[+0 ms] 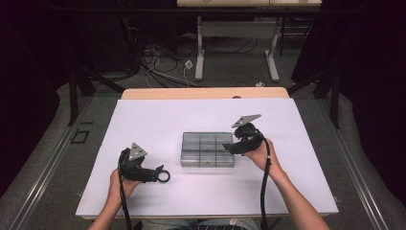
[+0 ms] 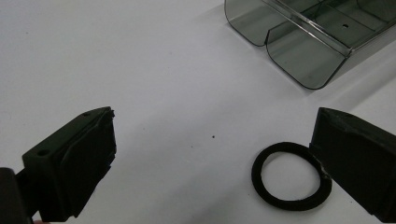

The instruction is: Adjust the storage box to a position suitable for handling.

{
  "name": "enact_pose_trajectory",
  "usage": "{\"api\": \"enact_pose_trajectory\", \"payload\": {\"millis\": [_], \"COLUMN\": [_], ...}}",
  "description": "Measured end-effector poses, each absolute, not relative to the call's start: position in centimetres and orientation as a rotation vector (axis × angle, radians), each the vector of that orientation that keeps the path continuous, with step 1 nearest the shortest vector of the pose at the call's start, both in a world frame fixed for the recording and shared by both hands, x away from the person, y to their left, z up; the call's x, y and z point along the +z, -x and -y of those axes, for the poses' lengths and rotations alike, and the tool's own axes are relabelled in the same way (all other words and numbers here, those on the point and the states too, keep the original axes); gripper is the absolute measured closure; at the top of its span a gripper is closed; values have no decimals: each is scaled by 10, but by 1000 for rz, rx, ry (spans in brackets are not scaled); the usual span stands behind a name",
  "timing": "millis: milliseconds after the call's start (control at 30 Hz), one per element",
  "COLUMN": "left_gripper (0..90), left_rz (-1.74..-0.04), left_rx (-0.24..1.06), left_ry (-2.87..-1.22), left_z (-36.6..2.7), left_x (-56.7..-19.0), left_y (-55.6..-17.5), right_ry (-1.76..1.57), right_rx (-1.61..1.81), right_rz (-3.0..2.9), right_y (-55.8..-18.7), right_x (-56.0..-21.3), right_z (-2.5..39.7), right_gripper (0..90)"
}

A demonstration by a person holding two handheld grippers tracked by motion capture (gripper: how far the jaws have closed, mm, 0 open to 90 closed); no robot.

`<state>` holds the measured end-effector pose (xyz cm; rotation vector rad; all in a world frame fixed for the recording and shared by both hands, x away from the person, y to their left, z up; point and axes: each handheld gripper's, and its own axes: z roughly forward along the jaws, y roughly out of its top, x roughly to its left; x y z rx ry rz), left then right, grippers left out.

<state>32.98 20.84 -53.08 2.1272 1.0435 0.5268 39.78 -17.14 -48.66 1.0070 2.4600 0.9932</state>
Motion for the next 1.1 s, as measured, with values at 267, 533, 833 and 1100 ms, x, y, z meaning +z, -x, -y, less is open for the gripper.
{"api": "enact_pose_trajectory", "payload": {"millis": [267, 533, 833, 1100], "left_gripper": [7, 12, 5, 3], "left_rz": [-1033, -1031, -1025, -1011], "left_rx": [527, 526, 527, 528], "left_ry": [-2131, -2137, -2137, -2137], "left_z": [-210, -208, -205, -201], "left_x": [-531, -532, -534, -533], "left_y": [-330, -330, -330, -329], "right_ry": [-1020, -1031, -1047, -1035], "right_rx": [1039, 1068, 1070, 1119], "right_rz": [-2457, -2457, -2466, -2458], "right_y": [-367, -347, -331, -322], "right_x": [-489, -503, -513, -521], "right_z": [200, 220, 230, 230], "right_gripper": [197, 148, 44, 0]}}
